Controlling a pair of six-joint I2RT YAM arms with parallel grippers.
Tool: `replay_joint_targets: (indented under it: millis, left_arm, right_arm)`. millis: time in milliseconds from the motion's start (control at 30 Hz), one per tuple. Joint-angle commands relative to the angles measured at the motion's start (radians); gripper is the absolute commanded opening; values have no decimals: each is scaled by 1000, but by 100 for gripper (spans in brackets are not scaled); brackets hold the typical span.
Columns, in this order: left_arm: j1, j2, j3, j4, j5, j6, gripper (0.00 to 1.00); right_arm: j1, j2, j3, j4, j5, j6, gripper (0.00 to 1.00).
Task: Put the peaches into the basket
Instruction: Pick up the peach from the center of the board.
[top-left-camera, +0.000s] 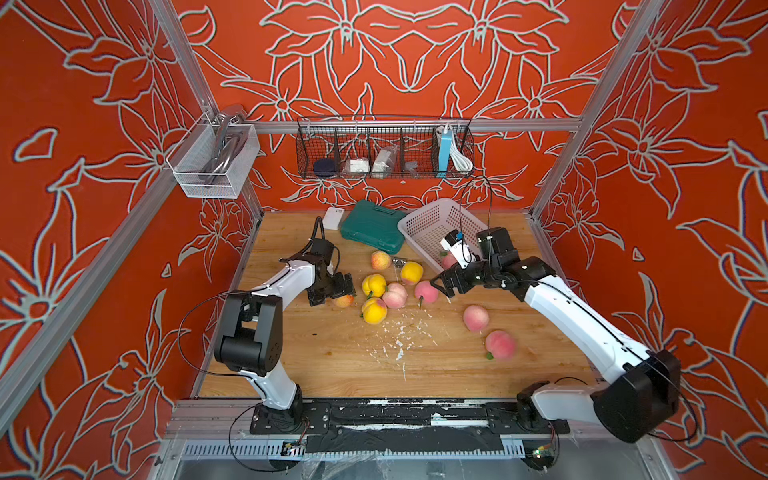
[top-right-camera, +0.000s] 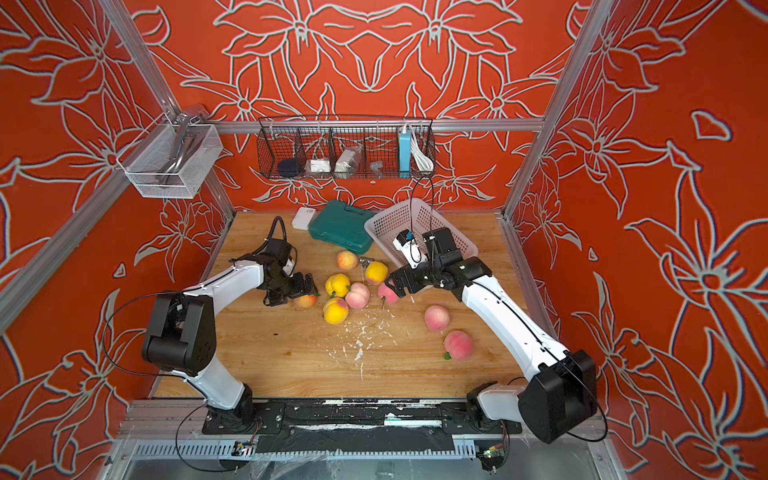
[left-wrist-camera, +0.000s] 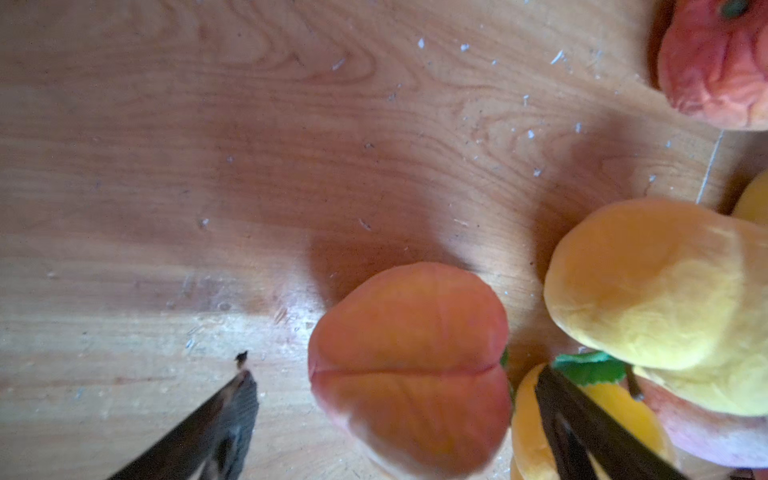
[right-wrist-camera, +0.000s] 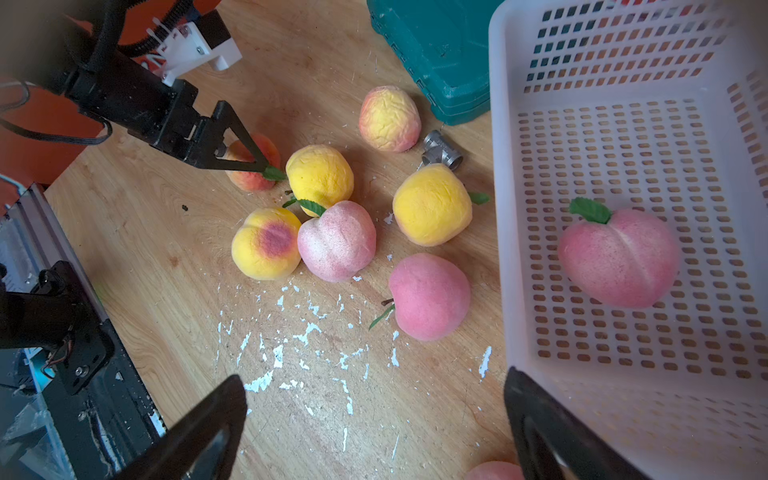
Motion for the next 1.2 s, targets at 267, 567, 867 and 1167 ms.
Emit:
replay_joint_targets:
  millis: [267,567,867,1167]
  left_arm:
    - [-1,26,15,18,11,-10,87]
    - [-9,24,6,19,12,-11,73]
    - [-9,18,7,15,24,-11,65]
    - [-51,-141,24,-60,94,-19,64]
  right_arm:
    - [4,3,-20,8,-4,9,99]
    - [4,-5,-16,-5,8,9,99]
    - [1,-25,-11,-32,35,16,99]
    - [0,-44,-3,-42,14,26,99]
